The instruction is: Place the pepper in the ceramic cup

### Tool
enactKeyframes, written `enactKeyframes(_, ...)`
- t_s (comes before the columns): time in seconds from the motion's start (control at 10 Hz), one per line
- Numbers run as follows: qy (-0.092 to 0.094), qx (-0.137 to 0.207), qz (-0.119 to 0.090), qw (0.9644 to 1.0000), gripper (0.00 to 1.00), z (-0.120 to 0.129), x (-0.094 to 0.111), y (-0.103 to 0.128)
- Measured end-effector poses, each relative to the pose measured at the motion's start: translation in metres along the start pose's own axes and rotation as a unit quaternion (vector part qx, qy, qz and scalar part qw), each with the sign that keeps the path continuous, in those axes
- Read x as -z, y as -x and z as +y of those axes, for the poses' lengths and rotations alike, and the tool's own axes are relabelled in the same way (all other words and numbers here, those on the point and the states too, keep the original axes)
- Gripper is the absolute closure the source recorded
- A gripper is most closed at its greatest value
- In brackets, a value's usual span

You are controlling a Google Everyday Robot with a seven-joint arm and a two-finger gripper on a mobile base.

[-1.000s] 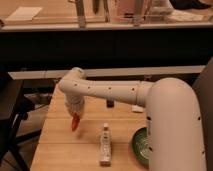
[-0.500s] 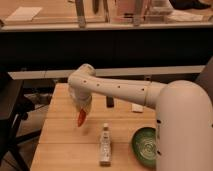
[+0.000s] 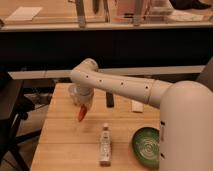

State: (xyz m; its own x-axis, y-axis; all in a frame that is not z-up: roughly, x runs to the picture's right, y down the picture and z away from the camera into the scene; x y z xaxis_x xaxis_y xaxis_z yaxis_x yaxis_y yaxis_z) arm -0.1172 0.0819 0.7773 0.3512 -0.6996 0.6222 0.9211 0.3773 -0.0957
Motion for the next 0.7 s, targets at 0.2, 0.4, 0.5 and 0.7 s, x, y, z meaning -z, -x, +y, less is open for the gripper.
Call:
enactKeyframes(0.2,-0.004,0.000,0.005,1.0000,0.99,-0.005,0.005,-0.009)
enactKeyframes(0.4,-0.004,0.000,0.009,0.9999,0.99,-0.007,0.008,-0.011)
enactKeyframes(0.5,-0.006,0.000,0.012,0.9999,0.99,-0.014,0.007,-0.017)
enactKeyframes(0.7,-0.007,0.003,0.018,0.9998,0.99,-0.023,0.007,-0.035)
